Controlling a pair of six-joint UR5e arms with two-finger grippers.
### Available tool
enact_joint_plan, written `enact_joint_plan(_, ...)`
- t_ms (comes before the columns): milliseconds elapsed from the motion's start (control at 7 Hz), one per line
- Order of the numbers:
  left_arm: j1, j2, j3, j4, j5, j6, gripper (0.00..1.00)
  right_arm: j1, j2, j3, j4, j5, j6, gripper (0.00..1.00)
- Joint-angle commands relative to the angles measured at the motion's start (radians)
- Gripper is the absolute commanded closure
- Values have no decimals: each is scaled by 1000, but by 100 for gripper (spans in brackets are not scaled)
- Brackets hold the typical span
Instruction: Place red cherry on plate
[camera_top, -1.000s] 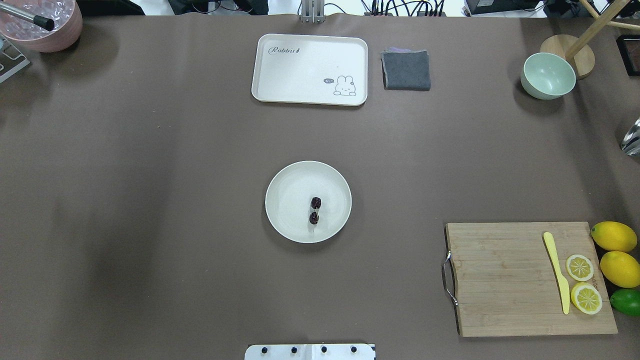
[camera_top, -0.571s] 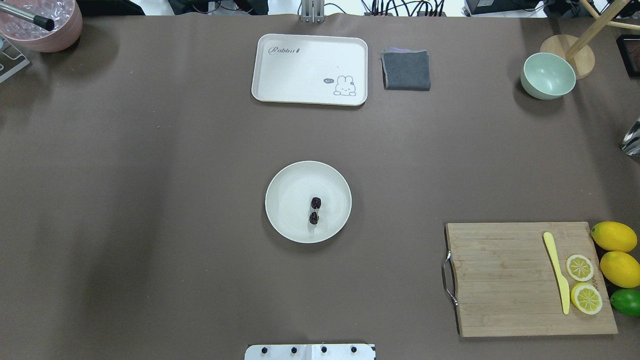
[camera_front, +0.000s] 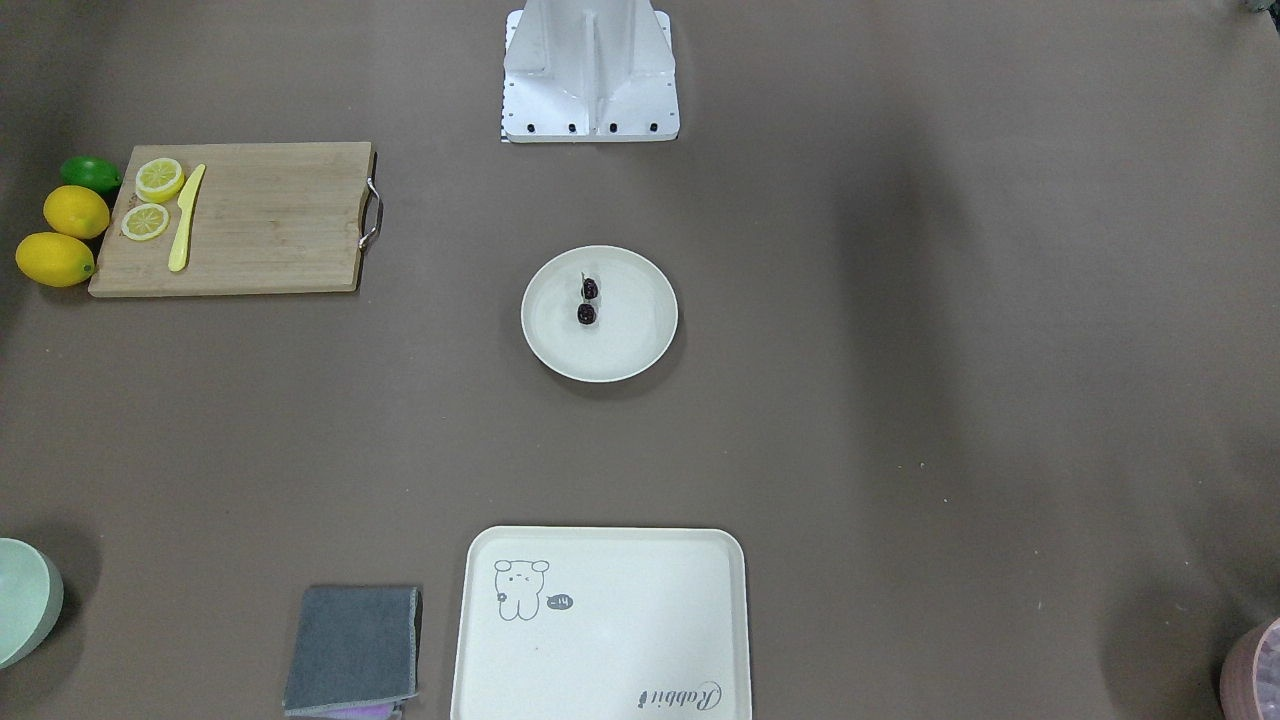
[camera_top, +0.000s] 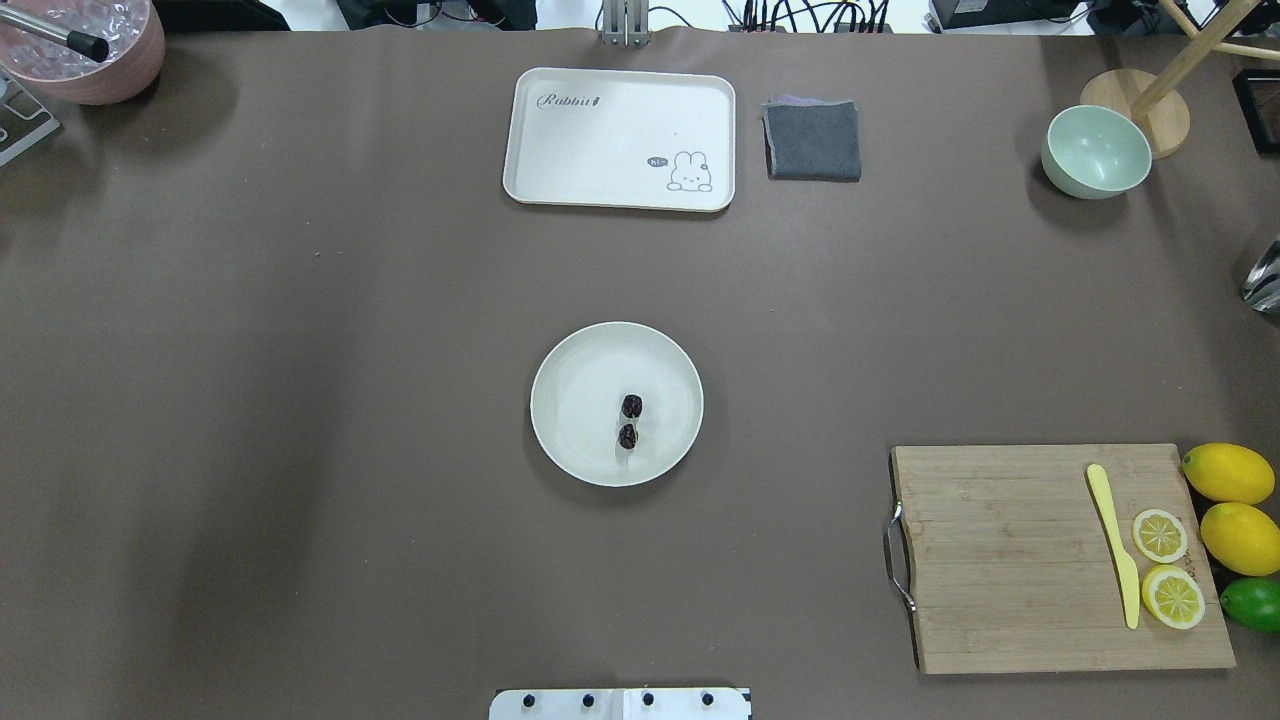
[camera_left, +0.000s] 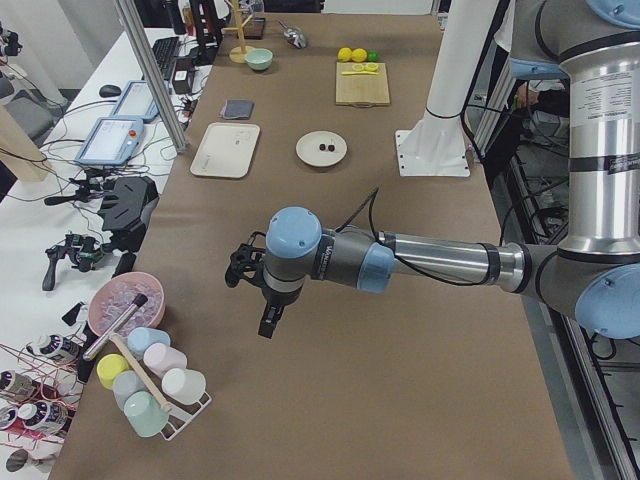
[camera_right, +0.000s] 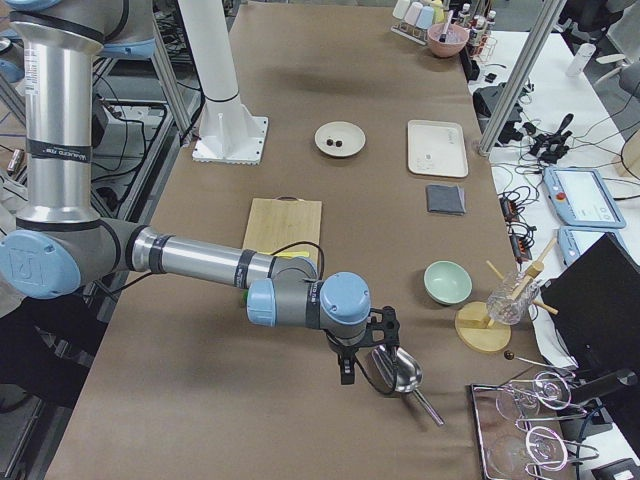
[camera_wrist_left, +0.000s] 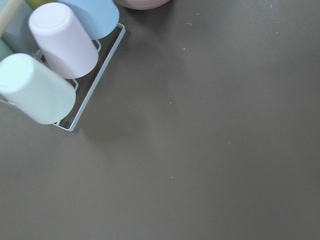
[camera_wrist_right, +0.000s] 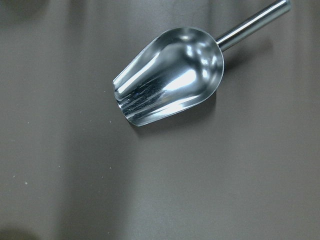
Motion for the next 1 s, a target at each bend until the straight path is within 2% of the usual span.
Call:
enact_joint_plan(0,-3,5,3,3,1,1,2,5,3,3,0,1,0,0)
enact_joint_plan(143,-4,5,3,3,1,1,2,3,20,3,-3,1,5,0)
enact_joint_plan(429,-7,6,12,3,1,1,2,3,92,17,-110,-2,5,0)
enact_joint_plan(857,-15,32,7,0,1,2,2,0,101,17,-112,-14,5,0)
